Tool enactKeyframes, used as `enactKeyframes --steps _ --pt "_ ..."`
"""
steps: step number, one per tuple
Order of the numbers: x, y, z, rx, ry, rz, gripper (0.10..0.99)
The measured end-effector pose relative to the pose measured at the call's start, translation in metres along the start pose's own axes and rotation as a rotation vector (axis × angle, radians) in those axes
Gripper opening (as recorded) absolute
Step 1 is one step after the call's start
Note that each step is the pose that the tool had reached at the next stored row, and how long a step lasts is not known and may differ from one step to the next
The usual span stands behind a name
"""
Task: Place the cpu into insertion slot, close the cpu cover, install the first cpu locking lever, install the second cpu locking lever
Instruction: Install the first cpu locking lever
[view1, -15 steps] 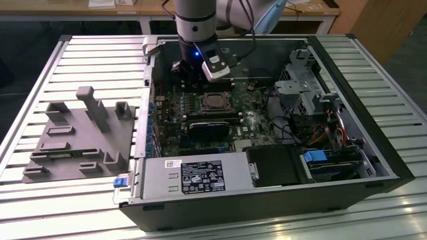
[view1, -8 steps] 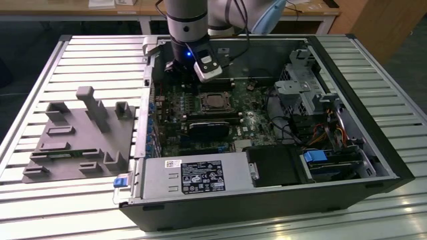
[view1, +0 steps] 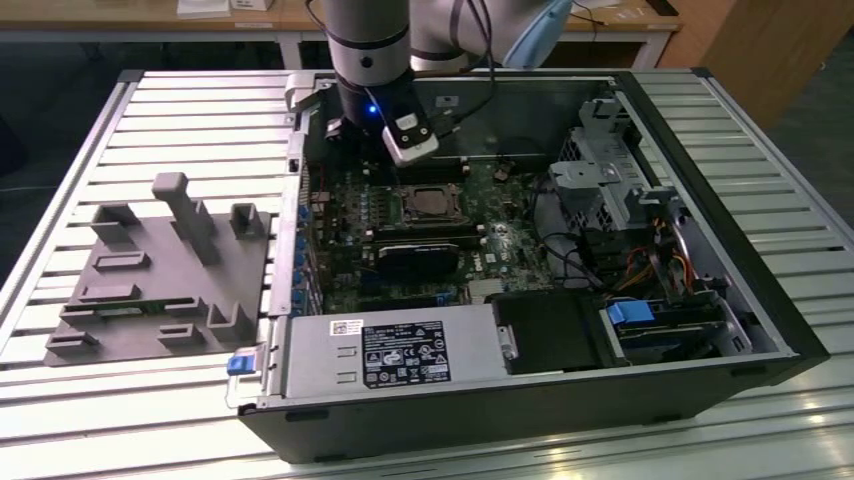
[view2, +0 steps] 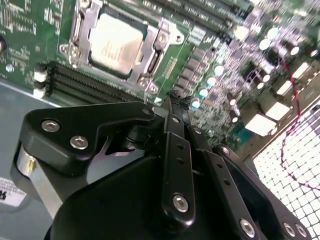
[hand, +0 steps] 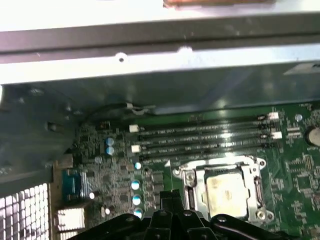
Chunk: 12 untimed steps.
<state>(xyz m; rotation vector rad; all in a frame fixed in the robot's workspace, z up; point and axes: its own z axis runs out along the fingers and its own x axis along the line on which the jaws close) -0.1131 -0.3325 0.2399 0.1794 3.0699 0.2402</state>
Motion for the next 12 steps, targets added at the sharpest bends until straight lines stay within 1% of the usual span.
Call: enactKeyframes --steps 3,9,10,12 --pt "0.0014 -0.0002 -0.0001 -0.028 0.0031 0.001 0.106" --pt "0.0035 -0.0004 -0.0003 -0.09 0.0099 0.005 0.106" --pt "0.0037 -0.0004 -0.0002 -0.097 0.0106 0.005 0.106" --pt "0.0038 -0.0004 -0.0003 -0.101 0.0111 0.005 0.106"
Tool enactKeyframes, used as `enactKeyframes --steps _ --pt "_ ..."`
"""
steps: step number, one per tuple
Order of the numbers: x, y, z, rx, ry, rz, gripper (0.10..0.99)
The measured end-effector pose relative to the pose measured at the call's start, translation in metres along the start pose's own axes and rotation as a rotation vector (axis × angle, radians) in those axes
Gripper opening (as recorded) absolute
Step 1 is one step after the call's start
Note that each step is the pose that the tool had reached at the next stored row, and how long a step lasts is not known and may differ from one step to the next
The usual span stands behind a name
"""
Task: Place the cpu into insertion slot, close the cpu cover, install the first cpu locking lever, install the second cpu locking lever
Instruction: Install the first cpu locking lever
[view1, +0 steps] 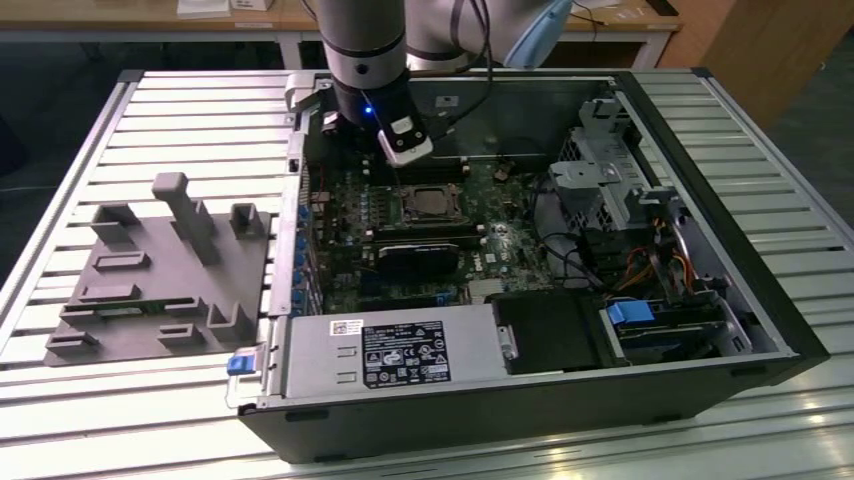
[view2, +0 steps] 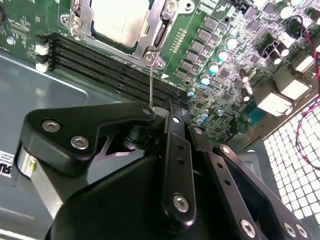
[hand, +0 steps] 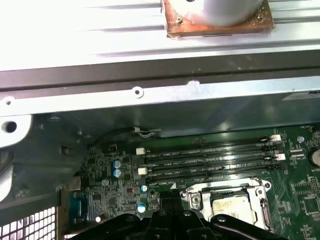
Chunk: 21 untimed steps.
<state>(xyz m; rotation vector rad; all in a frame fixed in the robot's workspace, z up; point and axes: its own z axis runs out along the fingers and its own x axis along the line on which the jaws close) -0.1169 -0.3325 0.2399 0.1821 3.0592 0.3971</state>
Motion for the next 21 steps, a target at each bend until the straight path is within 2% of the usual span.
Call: enactKeyframes --steps 4,5,7,9,14,21 --pt "0.0 -0.0001 0.0 0.0 0.0001 0.0 0.106" --pt "0.0 -0.0001 0.0 -0.005 0.0006 0.0 0.106" --pt "-0.0001 -0.0001 0.0 -0.02 0.0023 0.001 0.106" --pt "0.0 0.0 0.0 -0.026 0.0029 0.002 0.106" --pt "-0.0061 0.0006 0.0004 -0.026 0.0031 0.002 0.106" --pt "-0.023 0.0025 0.0015 -0.025 0.0046 0.002 0.106"
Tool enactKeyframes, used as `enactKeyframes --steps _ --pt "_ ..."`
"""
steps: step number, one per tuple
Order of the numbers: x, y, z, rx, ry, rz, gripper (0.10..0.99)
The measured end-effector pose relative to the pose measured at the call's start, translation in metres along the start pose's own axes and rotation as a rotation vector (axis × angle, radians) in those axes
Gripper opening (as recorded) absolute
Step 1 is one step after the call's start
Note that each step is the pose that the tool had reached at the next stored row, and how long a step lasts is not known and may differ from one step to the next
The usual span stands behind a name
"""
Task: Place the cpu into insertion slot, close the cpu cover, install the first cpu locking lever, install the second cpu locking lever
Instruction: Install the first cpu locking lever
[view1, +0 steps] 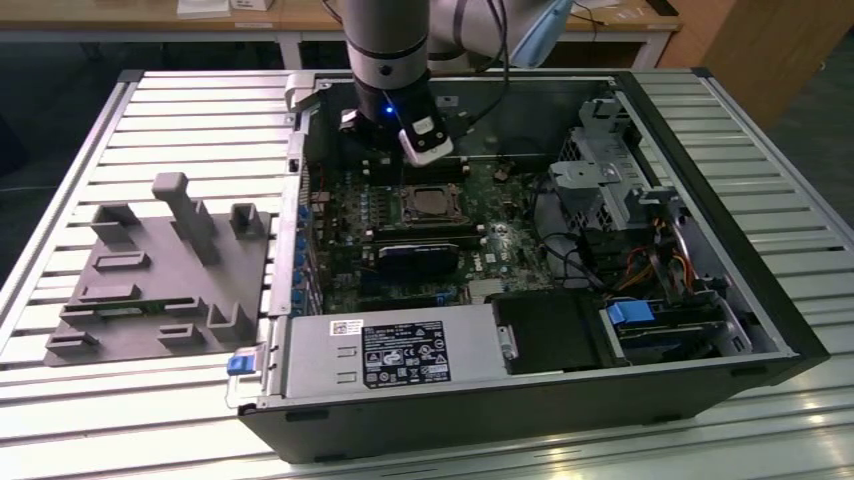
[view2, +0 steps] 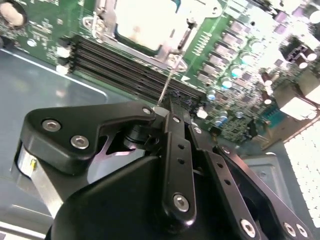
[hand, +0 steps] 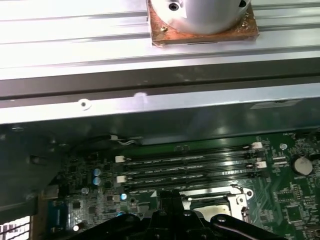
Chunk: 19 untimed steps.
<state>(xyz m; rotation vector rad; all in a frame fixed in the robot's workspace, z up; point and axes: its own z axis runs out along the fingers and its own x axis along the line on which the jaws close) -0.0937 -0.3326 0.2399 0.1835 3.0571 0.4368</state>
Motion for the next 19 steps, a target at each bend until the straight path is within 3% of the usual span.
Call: enactKeyframes --steps 5,9,13,16,19 --pt "-0.0087 0.0009 0.0007 0.0 0.0006 0.0 0.106" --pt "-0.0092 0.0006 0.002 0.0 -0.0037 -0.001 0.106" --pt "-0.0092 0.0 0.0043 -0.004 -0.0279 -0.008 0.106" --pt "-0.0091 -0.0003 0.0052 -0.008 -0.058 -0.017 0.106" --pt "-0.009 -0.0008 0.0069 -0.01 -0.0756 -0.022 0.106"
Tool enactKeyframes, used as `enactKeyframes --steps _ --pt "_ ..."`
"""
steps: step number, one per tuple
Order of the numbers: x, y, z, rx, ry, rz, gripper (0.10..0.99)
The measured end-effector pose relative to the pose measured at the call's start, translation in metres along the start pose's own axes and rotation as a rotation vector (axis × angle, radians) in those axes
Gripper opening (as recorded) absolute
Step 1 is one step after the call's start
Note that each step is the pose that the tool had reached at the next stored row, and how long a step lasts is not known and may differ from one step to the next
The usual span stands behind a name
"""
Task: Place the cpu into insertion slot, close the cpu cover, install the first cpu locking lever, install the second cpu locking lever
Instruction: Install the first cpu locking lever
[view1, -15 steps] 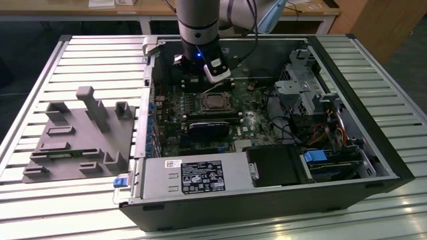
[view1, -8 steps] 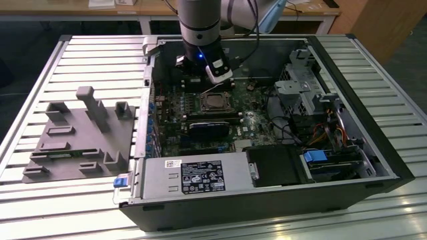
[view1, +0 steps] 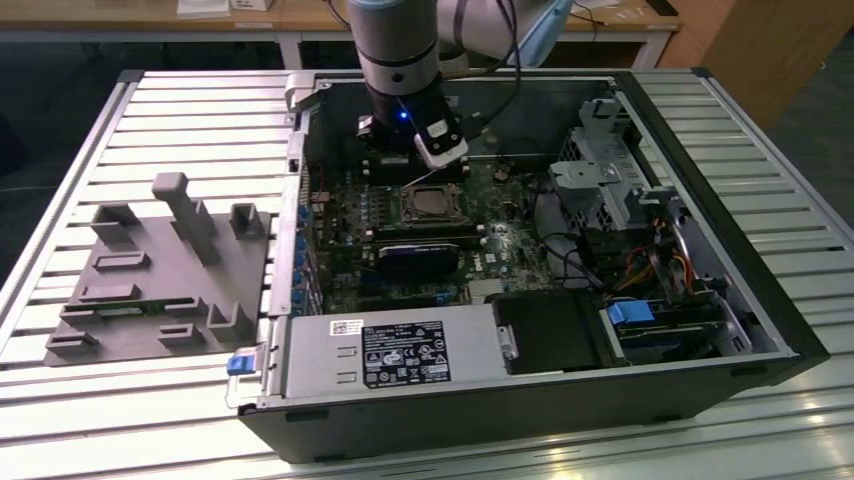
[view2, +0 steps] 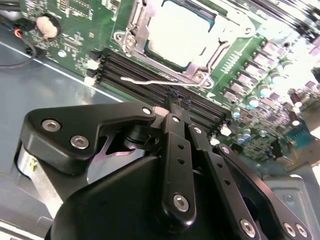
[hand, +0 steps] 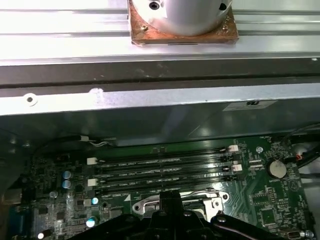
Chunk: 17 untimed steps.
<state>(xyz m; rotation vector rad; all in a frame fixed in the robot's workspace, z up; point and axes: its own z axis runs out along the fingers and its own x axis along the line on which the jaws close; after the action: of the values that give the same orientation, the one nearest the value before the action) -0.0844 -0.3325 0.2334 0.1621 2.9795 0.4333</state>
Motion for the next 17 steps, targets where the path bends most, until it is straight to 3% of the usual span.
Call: enactKeyframes --steps 7,13,15,17 --pt "0.0002 -0.0006 0.0019 -0.008 -0.0654 -0.019 0.106" --pt "0.0003 -0.0007 0.0021 -0.009 -0.068 -0.02 0.106" --pt "0.0005 -0.001 0.0029 -0.011 -0.0774 -0.022 0.106" --pt "0.0006 -0.0012 0.0037 -0.013 -0.0945 -0.027 0.106"
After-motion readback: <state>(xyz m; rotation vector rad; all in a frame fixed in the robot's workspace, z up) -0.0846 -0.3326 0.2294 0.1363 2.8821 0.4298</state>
